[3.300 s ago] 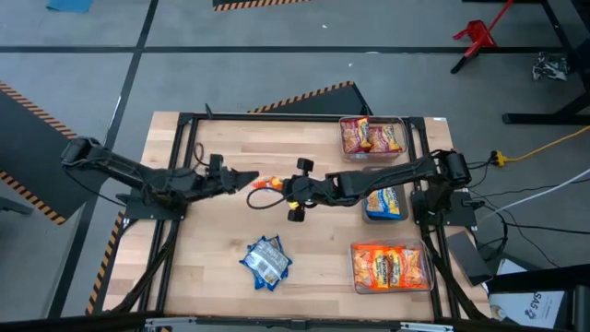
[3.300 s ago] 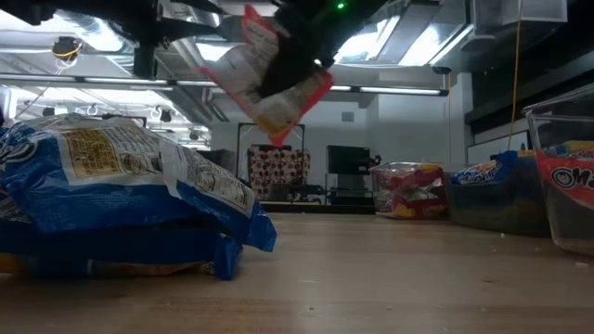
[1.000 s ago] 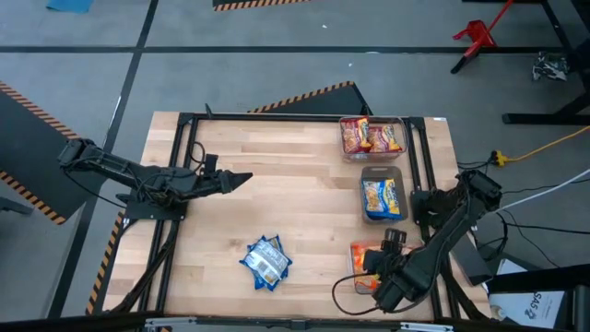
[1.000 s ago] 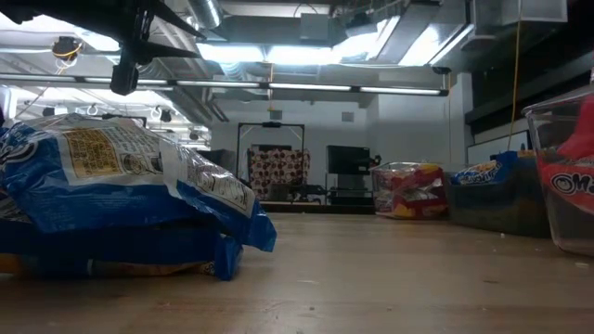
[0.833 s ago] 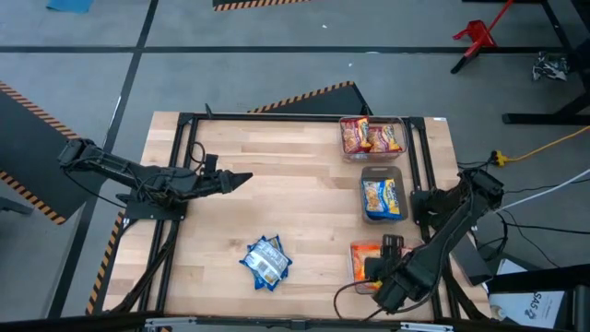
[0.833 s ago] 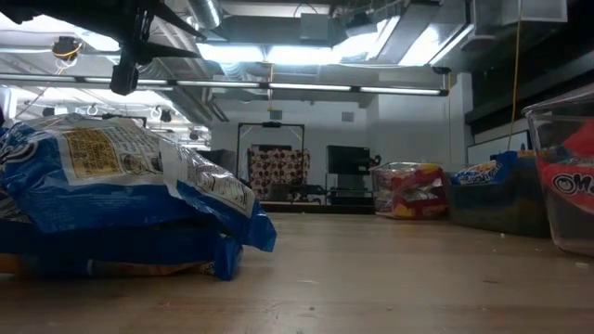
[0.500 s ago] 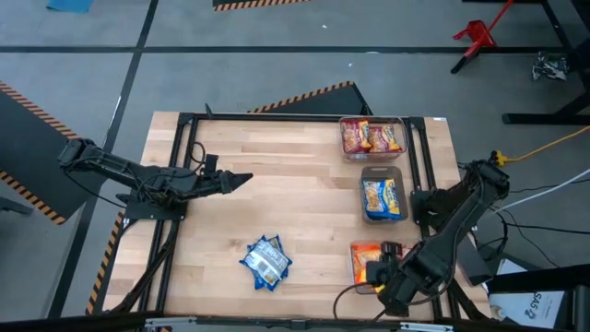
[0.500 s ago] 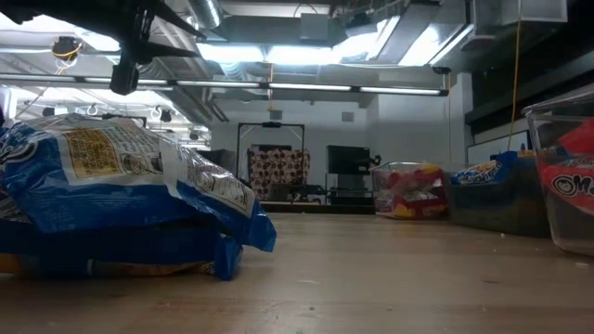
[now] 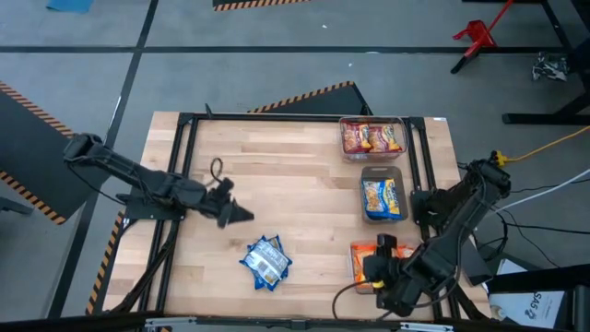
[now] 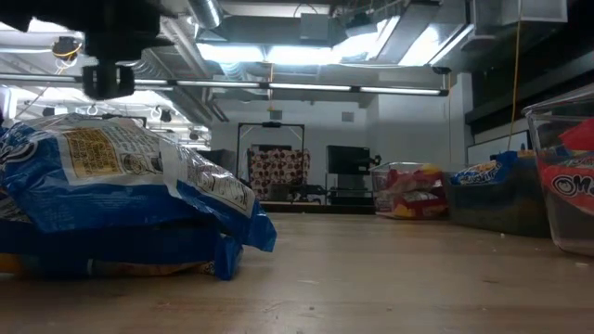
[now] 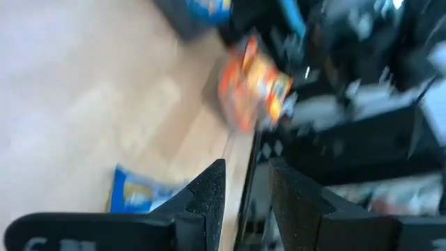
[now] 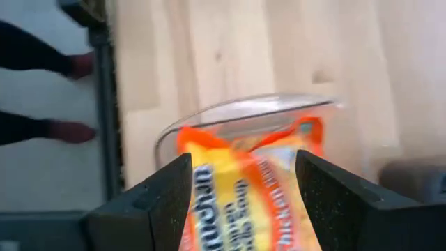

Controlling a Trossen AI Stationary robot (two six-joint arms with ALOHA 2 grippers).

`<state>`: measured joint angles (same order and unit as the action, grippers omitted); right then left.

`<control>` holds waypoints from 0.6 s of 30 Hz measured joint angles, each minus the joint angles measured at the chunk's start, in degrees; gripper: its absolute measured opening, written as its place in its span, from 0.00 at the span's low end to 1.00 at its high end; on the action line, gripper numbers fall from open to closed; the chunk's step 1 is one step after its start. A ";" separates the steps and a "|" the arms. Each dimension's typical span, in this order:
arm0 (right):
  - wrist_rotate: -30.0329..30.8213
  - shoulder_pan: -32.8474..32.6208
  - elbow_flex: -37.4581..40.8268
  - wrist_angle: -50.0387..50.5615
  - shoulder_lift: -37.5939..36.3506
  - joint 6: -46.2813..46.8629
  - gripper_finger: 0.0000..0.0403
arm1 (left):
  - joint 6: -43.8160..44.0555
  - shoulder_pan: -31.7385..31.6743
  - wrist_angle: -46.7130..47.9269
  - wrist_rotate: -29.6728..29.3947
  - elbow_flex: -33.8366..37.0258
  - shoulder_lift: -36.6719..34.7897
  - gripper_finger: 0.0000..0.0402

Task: Sort Maruchan noodles
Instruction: Put the blue noodle packs into the black bin

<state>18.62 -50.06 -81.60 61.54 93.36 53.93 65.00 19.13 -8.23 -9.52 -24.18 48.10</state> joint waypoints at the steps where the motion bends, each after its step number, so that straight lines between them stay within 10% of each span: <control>1: 0.59 0.16 0.00 0.15 0.07 -0.15 0.59 | -0.61 1.17 0.25 0.71 0.00 1.09 0.26; 18: 8.83 0.59 0.04 -0.60 4.71 -0.14 0.59 | 6.18 13.34 5.35 -0.71 0.00 7.89 0.30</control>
<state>27.44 -49.47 -81.56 60.94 98.07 53.79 71.18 32.47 -2.88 -10.24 -24.18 56.00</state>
